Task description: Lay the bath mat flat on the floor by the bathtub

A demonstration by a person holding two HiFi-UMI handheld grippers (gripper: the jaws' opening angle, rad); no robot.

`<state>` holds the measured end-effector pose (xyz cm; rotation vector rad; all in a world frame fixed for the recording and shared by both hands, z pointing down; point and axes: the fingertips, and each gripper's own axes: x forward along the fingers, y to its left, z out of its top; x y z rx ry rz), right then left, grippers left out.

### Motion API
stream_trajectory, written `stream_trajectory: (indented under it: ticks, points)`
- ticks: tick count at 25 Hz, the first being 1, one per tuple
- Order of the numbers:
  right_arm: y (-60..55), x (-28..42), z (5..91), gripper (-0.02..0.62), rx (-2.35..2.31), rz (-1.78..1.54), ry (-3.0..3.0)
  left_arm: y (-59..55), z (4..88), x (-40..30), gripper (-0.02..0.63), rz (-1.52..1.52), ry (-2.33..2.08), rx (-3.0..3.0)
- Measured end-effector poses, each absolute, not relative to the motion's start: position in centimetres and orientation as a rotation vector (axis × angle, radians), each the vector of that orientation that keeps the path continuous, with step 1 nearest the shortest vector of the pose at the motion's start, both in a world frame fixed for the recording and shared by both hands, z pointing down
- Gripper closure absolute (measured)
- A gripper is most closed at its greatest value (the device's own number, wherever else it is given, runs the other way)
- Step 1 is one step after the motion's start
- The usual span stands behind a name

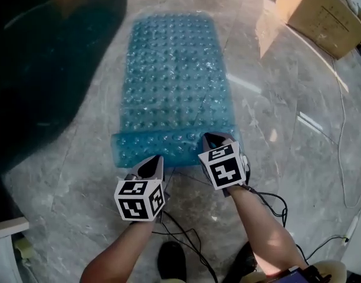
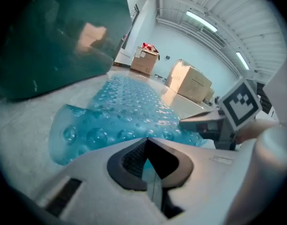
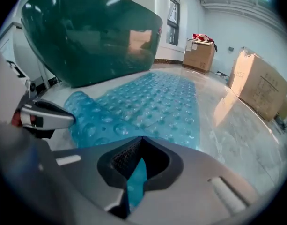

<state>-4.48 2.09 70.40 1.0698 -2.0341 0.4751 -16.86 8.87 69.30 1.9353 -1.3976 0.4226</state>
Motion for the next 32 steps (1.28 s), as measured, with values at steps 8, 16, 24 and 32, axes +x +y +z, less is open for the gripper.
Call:
stream_trajectory:
  ticks: [8,16,24,32]
  points:
    - [10.1,-3.8,72.8,0.588,0.931,0.440,-1.973,9.3,67.0,-16.2,0.606,0.337,-1.409,1.923]
    - [8.7,-4.0,66.0,0.588,0.966,0.538,-2.219,11.8,72.0,-16.3,0.607,0.471,-1.356,1.810]
    - [6.4,-4.0,70.8,0.588,0.888,0.448,-2.006,16.8,71.2,-15.0,0.606,0.474,-1.319,1.845]
    - [11.4,-4.7,72.3,0.588,0.746,0.443,-1.986,12.6,67.5,-16.5,0.606,0.342,-1.375,1.836]
